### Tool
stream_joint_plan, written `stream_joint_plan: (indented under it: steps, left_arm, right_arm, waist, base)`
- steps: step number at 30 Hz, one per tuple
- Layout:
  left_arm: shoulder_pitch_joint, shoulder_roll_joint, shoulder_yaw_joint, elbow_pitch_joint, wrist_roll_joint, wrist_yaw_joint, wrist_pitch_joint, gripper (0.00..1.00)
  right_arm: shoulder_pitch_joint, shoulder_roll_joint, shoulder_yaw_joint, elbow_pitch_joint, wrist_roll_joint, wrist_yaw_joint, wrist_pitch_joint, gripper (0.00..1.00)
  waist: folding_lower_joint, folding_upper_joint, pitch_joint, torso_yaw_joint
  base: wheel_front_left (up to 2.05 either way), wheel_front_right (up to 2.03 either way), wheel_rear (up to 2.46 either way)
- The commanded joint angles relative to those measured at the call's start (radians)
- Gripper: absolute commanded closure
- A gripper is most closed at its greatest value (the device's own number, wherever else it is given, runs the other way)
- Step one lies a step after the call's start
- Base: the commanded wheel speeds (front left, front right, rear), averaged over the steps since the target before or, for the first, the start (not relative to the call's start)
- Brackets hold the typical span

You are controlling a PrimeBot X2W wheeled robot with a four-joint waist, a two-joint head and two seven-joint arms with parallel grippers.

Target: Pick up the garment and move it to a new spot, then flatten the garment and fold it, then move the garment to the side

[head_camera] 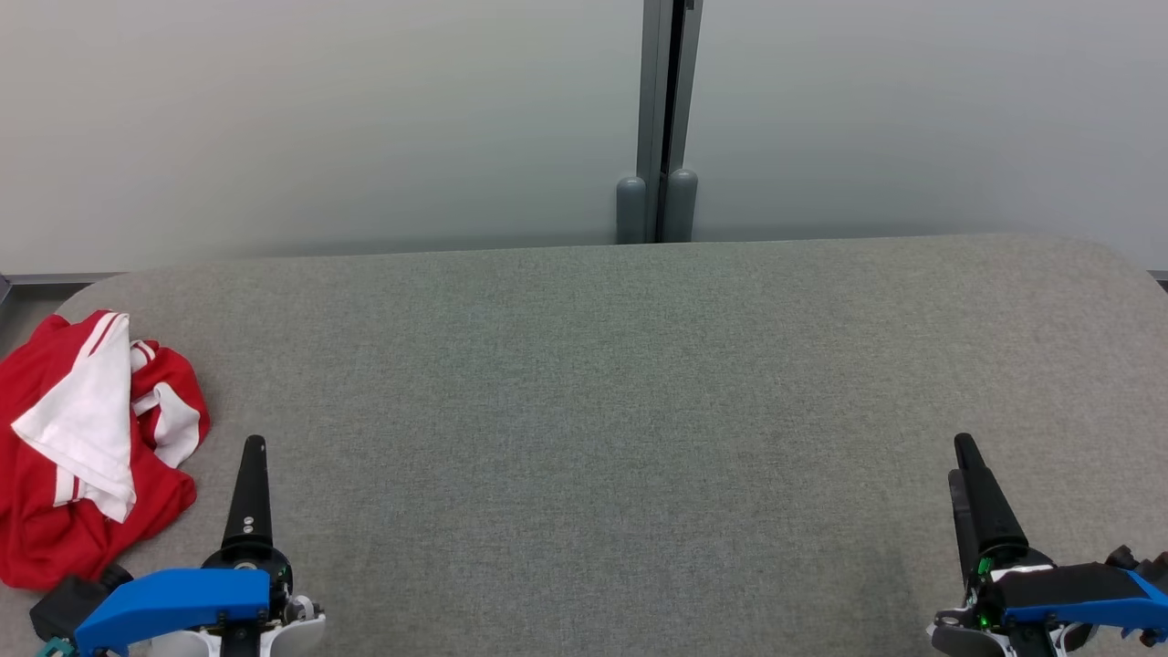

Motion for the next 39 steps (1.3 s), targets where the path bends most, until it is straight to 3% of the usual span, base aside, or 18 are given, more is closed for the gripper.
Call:
stream_joint_plan:
  steps: [1,25,39]
  left_arm:
    - [-0.027,0.008,-0.005,-0.028,0.042,0.006,-0.010,0.00]
    - [-0.018,0.010,-0.063,-0.092,0.503,0.081,-0.097,0.00]
    - [-0.017,0.014,-0.094,-0.063,0.712,0.095,-0.139,0.00]
  right_arm:
    - [-0.003,-0.006,0.003,-0.026,-0.034,0.002,-0.011,0.00]
    - [0.013,-0.011,0.053,-0.094,-0.446,0.002,-0.098,0.00]
    - [0.021,-0.013,0.074,-0.101,-0.624,0.002,-0.141,0.00]
  waist:
    - [0.0000,0.0000,0.000,0.001]
    - [0.0000,0.0000,0.002,0.006]
    - [0.0000,0.0000,-0.002,0.010]
  base:
    - [0.00,0.00,0.00]
    - [0.00,0.00,0.00]
    - [0.00,0.00,0.00]
